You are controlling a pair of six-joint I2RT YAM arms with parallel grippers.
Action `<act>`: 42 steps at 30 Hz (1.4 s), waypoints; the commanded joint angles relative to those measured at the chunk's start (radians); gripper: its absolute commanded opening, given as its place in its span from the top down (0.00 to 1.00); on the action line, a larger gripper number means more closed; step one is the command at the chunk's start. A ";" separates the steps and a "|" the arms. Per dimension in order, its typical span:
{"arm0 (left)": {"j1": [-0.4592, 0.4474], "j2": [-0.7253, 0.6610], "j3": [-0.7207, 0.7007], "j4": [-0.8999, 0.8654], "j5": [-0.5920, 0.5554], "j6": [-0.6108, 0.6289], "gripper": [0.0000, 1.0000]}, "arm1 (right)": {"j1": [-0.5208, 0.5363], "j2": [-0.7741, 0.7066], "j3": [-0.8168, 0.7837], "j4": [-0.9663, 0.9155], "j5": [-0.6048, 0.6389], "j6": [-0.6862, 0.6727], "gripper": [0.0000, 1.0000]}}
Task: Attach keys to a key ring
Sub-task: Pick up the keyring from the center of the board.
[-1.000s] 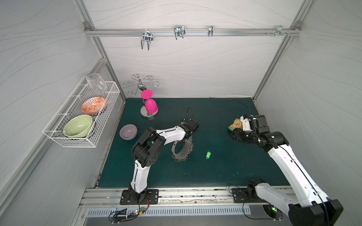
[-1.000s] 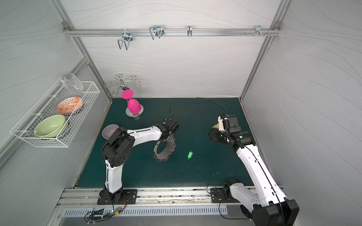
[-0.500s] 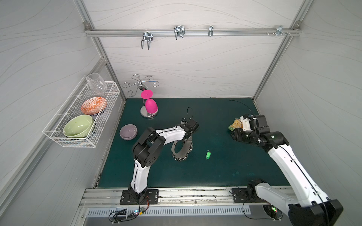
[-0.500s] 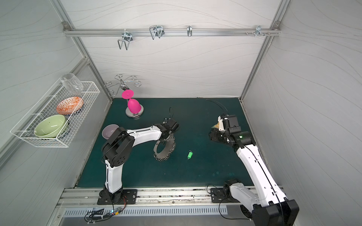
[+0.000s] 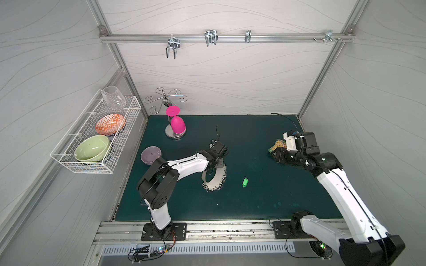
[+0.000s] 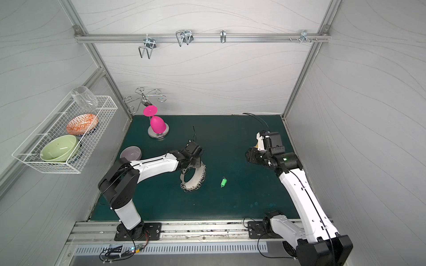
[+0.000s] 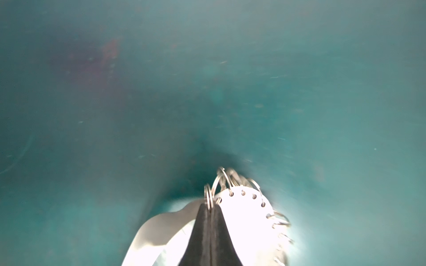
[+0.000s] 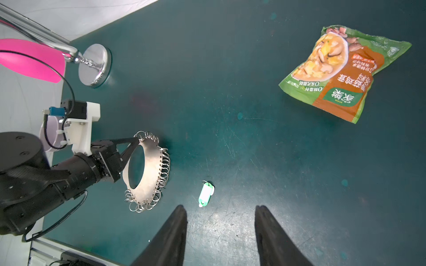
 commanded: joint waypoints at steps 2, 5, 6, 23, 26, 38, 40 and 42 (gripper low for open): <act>0.005 -0.086 -0.048 0.125 0.146 0.048 1.00 | -0.005 -0.007 0.033 0.000 -0.033 -0.023 0.50; 0.005 -0.135 -0.077 0.160 0.218 0.069 1.00 | -0.006 -0.014 0.047 0.004 -0.052 -0.028 0.50; 0.006 -0.150 -0.082 0.166 0.234 0.076 1.00 | -0.006 -0.017 0.052 0.006 -0.059 -0.030 0.50; 0.013 -0.399 -0.113 0.134 0.592 0.197 1.00 | 0.066 -0.083 0.076 0.116 -0.255 -0.055 0.47; 0.016 -0.452 -0.104 0.109 0.662 0.245 1.00 | 0.092 -0.098 0.050 0.184 -0.372 -0.065 0.47; 0.014 -0.684 -0.060 0.020 0.742 0.451 1.00 | 0.193 -0.112 0.072 0.371 -0.566 -0.129 0.45; 0.014 -0.702 -0.039 -0.009 0.770 0.494 1.00 | 0.218 -0.092 0.096 0.375 -0.584 -0.137 0.45; 0.014 -0.718 -0.015 -0.036 0.797 0.532 1.00 | 0.250 -0.073 0.119 0.373 -0.589 -0.151 0.46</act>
